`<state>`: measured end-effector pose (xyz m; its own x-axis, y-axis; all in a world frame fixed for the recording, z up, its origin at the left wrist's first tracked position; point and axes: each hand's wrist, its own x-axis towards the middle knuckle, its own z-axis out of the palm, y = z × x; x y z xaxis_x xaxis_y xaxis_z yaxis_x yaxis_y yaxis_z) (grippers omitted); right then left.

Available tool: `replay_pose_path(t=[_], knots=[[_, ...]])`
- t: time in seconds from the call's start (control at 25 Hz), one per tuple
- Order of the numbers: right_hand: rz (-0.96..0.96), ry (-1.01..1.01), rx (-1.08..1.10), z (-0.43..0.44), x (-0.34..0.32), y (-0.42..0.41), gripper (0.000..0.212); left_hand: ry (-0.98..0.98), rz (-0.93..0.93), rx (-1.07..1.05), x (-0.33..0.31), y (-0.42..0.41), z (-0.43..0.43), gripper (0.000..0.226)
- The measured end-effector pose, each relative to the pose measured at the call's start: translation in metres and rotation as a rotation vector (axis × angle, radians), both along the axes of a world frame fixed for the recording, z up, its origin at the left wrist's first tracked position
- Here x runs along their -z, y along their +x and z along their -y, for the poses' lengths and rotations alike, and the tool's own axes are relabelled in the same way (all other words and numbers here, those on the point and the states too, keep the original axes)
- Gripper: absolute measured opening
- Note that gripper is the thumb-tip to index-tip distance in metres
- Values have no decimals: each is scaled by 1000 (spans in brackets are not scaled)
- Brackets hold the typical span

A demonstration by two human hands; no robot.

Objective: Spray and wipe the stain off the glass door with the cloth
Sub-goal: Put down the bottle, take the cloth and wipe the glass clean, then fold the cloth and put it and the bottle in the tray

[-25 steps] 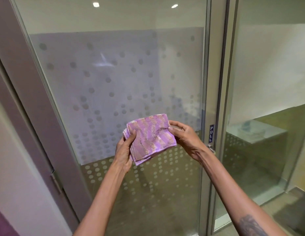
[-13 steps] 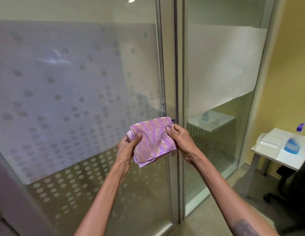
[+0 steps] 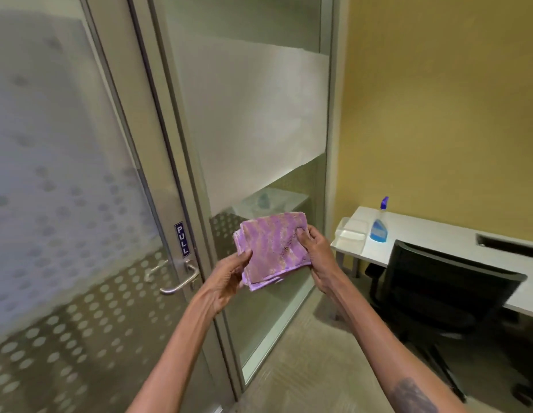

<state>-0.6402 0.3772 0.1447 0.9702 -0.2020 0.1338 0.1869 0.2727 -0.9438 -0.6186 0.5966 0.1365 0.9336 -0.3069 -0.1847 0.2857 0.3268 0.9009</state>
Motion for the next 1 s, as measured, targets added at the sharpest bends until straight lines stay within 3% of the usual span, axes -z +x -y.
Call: replay_pose_path(t=[0.28, 0.52, 1.0], knots=[[-147, -48, 152, 127, 27, 8, 19, 229, 73, 51, 28, 51, 129, 21], [-241, 27, 235, 211, 50, 40, 18, 278, 144, 48, 47, 99, 221, 20], [-430, 16, 341, 366, 105, 252, 25, 441, 165, 126, 82, 332, 380, 23]])
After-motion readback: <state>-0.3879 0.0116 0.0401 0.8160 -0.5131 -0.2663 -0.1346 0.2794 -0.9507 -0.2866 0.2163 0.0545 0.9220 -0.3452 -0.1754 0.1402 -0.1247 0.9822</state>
